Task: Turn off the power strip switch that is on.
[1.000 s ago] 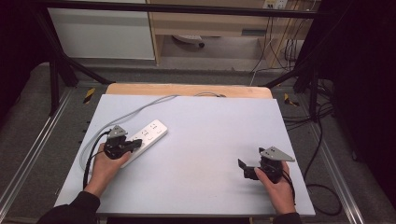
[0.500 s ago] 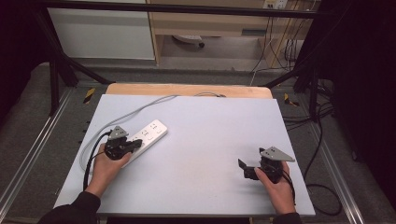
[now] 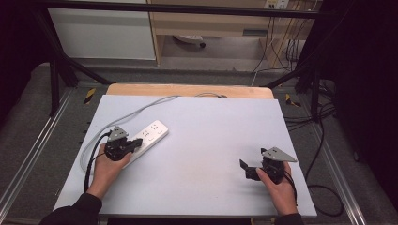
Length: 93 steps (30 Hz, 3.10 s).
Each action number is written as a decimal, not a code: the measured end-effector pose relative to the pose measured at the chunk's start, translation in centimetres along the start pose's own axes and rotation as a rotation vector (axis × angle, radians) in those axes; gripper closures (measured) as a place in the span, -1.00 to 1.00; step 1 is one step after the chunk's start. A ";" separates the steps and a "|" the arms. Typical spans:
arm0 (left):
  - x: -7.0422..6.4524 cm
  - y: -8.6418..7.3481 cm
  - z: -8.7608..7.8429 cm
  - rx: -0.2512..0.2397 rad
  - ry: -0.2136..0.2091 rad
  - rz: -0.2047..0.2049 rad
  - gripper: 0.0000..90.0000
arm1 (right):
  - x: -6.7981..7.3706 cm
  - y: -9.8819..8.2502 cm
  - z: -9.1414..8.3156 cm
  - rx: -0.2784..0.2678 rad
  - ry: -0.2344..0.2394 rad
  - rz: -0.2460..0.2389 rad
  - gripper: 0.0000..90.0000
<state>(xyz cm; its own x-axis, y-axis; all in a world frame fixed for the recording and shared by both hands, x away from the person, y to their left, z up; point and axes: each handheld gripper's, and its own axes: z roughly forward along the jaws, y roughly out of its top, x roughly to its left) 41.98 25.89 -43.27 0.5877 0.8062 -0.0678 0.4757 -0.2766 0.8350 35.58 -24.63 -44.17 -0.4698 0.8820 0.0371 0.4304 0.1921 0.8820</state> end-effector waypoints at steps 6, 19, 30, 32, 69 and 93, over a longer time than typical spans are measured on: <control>-0.2 0.1 -0.2 -0.015 -0.022 -0.005 1.00 | 0.0 0.0 -0.1 -0.004 -0.002 -0.006 -0.93; -0.1 0.1 -0.2 -0.033 -0.038 -0.008 1.00 | 0.0 0.0 0.0 -0.001 -0.002 -0.002 -0.93; -0.1 0.2 -0.4 -0.065 -0.052 -0.023 1.00 | 0.0 0.0 0.1 0.003 -0.001 0.001 -0.93; -0.1 0.2 -0.4 -0.072 -0.055 -0.026 1.00 | 0.0 0.0 0.1 0.002 -0.001 0.001 -0.93; -1.0 1.1 -2.5 -0.229 -0.049 -0.039 -0.77 | 0.1 0.0 0.1 0.005 0.001 -0.002 -0.93; -0.4 0.1 -7.2 -0.244 -0.050 -0.063 -0.86 | 0.1 0.1 0.1 -0.004 0.001 -0.006 -0.93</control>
<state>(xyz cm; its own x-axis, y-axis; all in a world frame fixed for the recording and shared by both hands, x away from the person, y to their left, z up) 37.08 29.30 -39.19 0.5964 0.7894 -0.1455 0.3440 -0.0876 0.9349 35.65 -24.52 -44.15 -0.4729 0.8805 0.0321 0.4242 0.1956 0.8842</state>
